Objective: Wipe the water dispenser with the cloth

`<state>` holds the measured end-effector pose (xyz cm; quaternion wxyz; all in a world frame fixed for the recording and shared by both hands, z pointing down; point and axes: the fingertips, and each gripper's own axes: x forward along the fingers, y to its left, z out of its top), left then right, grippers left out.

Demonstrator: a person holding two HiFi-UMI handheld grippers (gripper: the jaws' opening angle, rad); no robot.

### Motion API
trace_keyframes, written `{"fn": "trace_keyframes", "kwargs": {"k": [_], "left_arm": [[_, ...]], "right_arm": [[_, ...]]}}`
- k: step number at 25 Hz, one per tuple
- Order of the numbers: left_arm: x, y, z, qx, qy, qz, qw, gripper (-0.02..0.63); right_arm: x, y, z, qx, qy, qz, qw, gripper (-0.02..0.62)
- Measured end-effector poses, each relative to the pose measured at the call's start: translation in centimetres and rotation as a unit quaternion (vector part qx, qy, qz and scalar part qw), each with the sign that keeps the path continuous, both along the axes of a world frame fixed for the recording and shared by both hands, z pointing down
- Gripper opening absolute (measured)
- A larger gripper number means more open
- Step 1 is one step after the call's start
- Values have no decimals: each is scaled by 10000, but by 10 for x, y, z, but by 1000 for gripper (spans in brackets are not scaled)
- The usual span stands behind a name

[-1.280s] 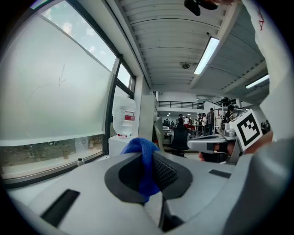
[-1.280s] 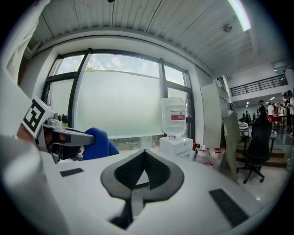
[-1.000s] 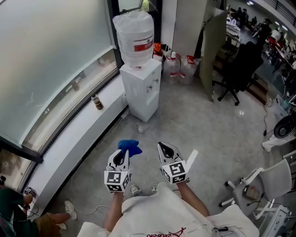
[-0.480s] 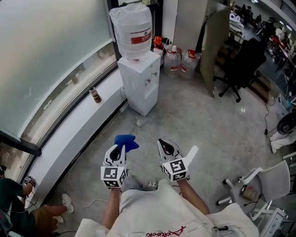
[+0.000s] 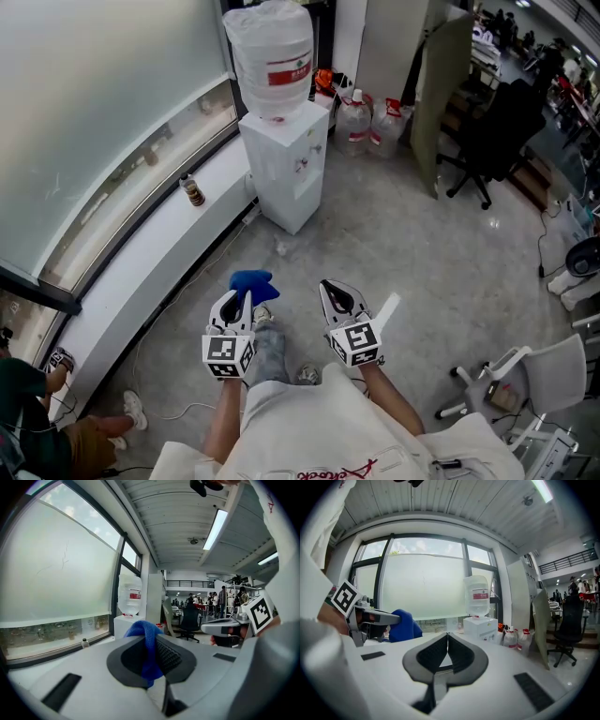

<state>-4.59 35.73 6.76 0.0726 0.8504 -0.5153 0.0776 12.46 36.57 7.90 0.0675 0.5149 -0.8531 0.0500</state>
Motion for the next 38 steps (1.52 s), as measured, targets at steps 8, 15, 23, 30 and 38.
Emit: {"fn": "trace_keyframes", "kwargs": {"k": [8, 15, 23, 30, 38], "left_arm": [[-9, -72, 15, -76, 113, 9, 9999, 37], [-23, -186, 30, -59, 113, 197, 9997, 37], [-54, -324, 36, -110, 79, 320, 9994, 37], [-84, -415, 85, -211, 89, 269, 9994, 37], [-97, -466, 175, -427, 60, 306, 9986, 37]], "right_arm": [[-15, -70, 12, -95, 154, -84, 9998, 15], [-40, -185, 23, -181, 240, -41, 9995, 15], [-90, -314, 32, -381, 264, -234, 9987, 15], [-126, -400, 78, -696, 356, -376, 9962, 15], [-139, -449, 158, -935, 320, -346, 9945, 15]]}}
